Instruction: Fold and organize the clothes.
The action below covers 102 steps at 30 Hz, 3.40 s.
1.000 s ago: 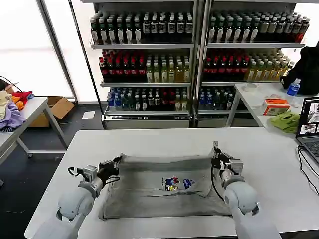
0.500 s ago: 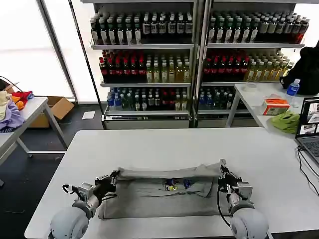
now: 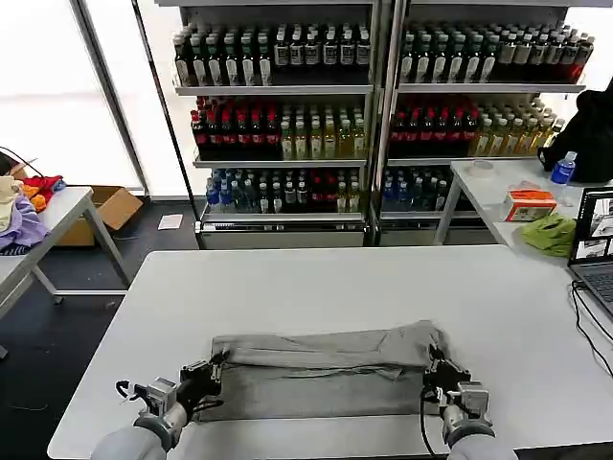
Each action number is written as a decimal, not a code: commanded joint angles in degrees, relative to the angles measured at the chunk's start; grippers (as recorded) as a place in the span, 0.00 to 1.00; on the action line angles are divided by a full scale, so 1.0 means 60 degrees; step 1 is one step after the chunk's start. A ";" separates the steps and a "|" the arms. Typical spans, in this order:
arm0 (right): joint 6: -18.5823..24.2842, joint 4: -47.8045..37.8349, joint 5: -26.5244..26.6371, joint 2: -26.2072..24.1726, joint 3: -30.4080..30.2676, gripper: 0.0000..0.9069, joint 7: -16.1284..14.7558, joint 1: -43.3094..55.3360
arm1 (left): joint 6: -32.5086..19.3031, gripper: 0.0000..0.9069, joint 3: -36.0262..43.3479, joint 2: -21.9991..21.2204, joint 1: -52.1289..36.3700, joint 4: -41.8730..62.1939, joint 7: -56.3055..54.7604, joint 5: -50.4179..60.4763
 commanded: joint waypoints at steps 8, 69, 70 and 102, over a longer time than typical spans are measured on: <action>0.0607 -0.0858 -0.0773 0.0257 -0.0518 1.00 0.0172 -0.0241 | -0.0419 1.00 0.0091 -0.0320 -0.0079 0.0402 0.0040 0.0360; 0.1090 0.1006 -0.0131 -0.0314 0.0212 1.00 0.0657 0.0574 | 0.0011 0.00 -0.1131 -0.2166 0.0697 -0.0099 -0.0592 -0.0107; 0.1086 0.0998 -0.0121 -0.0325 0.0210 1.00 0.0665 0.0607 | -0.0008 0.00 -0.1194 -0.2092 0.0720 -0.0108 -0.0580 -0.0124; 0.1027 0.1234 -0.0102 -0.0288 0.0428 1.00 0.0757 0.0482 | 0.0321 0.00 -0.2960 0.0716 0.0881 -0.0929 -0.0638 -0.0036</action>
